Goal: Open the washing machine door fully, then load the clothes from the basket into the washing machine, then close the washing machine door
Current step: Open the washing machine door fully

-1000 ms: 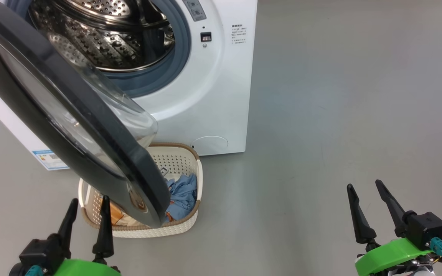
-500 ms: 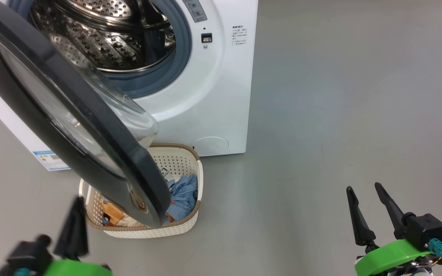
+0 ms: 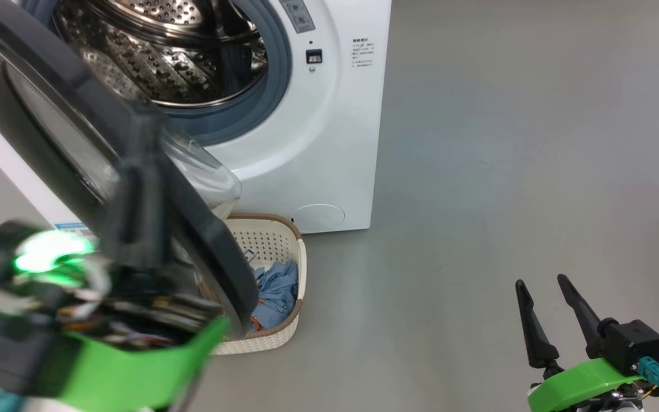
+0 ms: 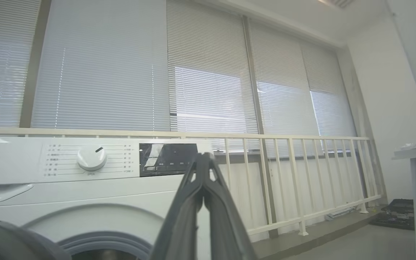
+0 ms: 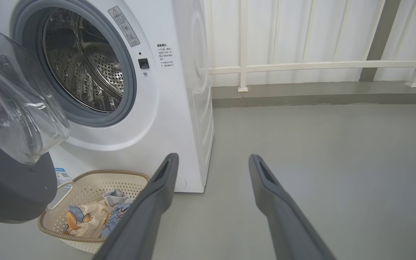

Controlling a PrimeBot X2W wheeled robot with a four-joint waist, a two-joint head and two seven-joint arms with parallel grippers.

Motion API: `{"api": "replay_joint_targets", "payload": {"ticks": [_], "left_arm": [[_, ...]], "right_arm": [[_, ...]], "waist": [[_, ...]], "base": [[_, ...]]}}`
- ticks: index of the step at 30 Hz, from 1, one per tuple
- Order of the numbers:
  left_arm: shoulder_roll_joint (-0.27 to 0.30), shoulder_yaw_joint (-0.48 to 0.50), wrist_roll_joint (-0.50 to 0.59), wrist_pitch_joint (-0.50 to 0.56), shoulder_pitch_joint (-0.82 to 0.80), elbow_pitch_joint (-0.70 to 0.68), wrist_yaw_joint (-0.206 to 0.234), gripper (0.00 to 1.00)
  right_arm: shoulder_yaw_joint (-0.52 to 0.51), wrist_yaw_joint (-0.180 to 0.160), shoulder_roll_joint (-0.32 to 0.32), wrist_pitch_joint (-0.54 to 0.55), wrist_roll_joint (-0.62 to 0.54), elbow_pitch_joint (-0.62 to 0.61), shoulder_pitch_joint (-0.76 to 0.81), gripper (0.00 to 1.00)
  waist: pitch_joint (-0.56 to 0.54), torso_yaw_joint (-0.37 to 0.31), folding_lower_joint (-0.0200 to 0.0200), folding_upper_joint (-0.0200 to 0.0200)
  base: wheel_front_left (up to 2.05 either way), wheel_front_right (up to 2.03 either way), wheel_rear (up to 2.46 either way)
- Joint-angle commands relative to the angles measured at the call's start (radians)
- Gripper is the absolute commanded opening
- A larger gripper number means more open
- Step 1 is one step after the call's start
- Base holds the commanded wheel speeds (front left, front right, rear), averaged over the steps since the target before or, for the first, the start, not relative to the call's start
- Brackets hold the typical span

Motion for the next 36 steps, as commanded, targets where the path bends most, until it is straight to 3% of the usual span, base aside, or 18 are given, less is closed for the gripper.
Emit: {"api": "replay_joint_targets", "payload": {"ticks": [1,7,18,24,36], "left_arm": [[0.022,-0.011,0.007,-0.005,-0.047,-0.031,-0.001,0.00],[0.039,-0.215,0.008,-0.005,-0.063,-0.010,-0.001,0.00],[0.052,-0.488,-0.008,-0.005,0.002,0.136,-0.001,0.00],[0.050,-0.500,0.002,-0.005,0.025,0.205,-0.002,0.00],[0.023,-0.375,-0.008,-0.005,0.086,0.407,0.004,0.00]], "right_arm": [[0.028,0.010,-0.004,-0.012,0.002,-0.019,-0.007,1.00],[0.039,0.010,-0.003,-0.012,0.009,-0.016,-0.006,1.00],[0.073,0.010,-0.020,-0.012,0.026,-0.001,-0.005,1.00],[0.086,0.010,-0.029,-0.012,0.035,0.007,-0.014,1.00],[0.097,0.010,-0.039,-0.012,0.044,0.017,-0.031,1.00]], "waist": [[-0.002,-0.003,0.0000,0.0000],[-0.003,-0.016,0.0000,0.0000],[0.019,-0.009,0.0000,0.0000],[0.034,0.002,0.0000,0.0000],[0.058,0.018,0.0000,0.0000]], "base": [[0.00,0.00,0.00],[0.00,0.00,0.00],[0.00,0.00,0.00],[0.00,0.00,0.00],[0.00,0.00,0.00]]}}
